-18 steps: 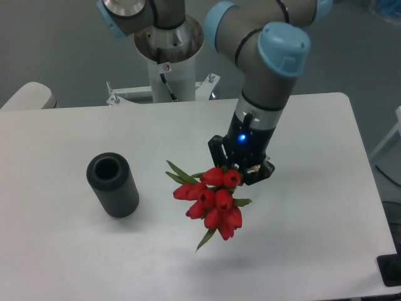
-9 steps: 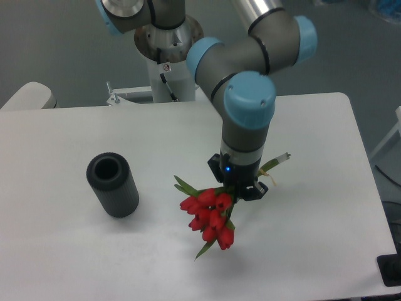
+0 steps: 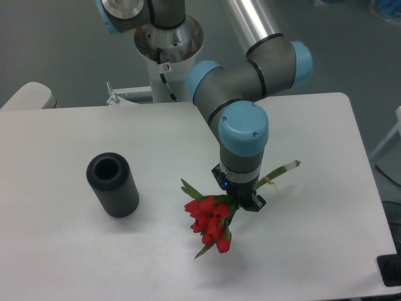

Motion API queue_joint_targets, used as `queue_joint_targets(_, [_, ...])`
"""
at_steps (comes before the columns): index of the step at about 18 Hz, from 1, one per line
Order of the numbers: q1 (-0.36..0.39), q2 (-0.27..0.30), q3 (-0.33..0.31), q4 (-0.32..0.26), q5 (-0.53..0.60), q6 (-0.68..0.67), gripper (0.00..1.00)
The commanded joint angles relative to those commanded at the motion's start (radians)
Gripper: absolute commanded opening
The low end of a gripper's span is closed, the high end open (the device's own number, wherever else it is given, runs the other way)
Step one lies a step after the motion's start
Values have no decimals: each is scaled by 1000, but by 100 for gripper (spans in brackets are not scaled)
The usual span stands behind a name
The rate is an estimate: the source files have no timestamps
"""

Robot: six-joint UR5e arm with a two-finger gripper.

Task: Pick up the flowers from the vase
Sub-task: 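Carry the tulip bunch away from the vase over the table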

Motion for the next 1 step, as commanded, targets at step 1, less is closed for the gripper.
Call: queue_joint_targets(1, [0, 2, 0, 0, -2, 2, 15])
